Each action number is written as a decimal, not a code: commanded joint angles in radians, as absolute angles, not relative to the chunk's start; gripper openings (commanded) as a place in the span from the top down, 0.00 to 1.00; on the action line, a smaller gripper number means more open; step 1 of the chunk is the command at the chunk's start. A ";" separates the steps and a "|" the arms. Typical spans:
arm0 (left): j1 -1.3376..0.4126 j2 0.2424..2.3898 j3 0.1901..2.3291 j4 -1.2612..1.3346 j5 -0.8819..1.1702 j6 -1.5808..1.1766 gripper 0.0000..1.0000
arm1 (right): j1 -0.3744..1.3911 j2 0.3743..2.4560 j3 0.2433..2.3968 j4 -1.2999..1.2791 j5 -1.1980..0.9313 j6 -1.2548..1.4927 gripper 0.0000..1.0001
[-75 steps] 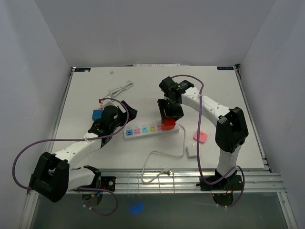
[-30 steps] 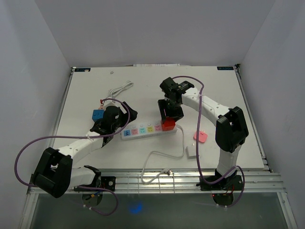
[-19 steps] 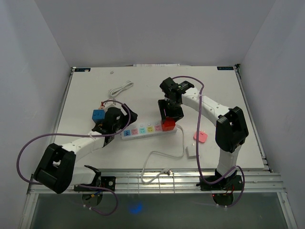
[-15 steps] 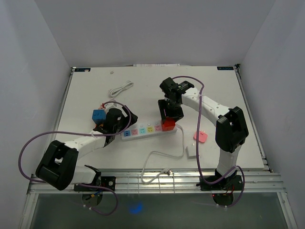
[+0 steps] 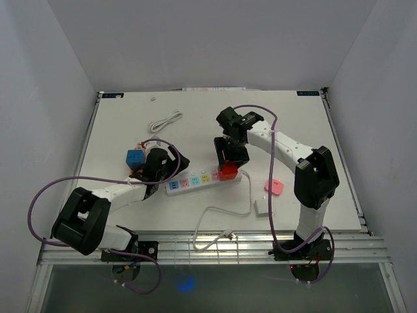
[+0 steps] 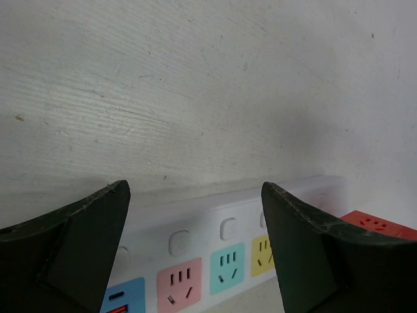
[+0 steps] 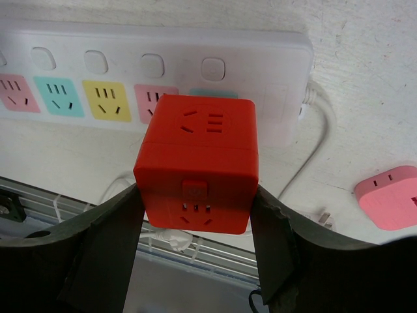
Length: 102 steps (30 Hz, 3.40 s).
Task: Insert the plug
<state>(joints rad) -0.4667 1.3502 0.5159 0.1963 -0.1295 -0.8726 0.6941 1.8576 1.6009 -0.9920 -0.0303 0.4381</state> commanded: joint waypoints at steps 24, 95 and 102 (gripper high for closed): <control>-0.468 1.321 0.505 0.209 -0.133 -0.848 0.07 | 0.735 1.871 1.529 -0.962 0.113 0.400 0.82; -0.468 1.074 0.634 -0.071 -0.219 -0.787 0.02 | 0.523 2.057 1.896 -1.035 0.173 0.285 0.27; -0.468 0.993 0.597 -0.017 -0.209 -0.736 0.02 | 0.489 1.933 1.907 -1.000 0.140 0.279 0.02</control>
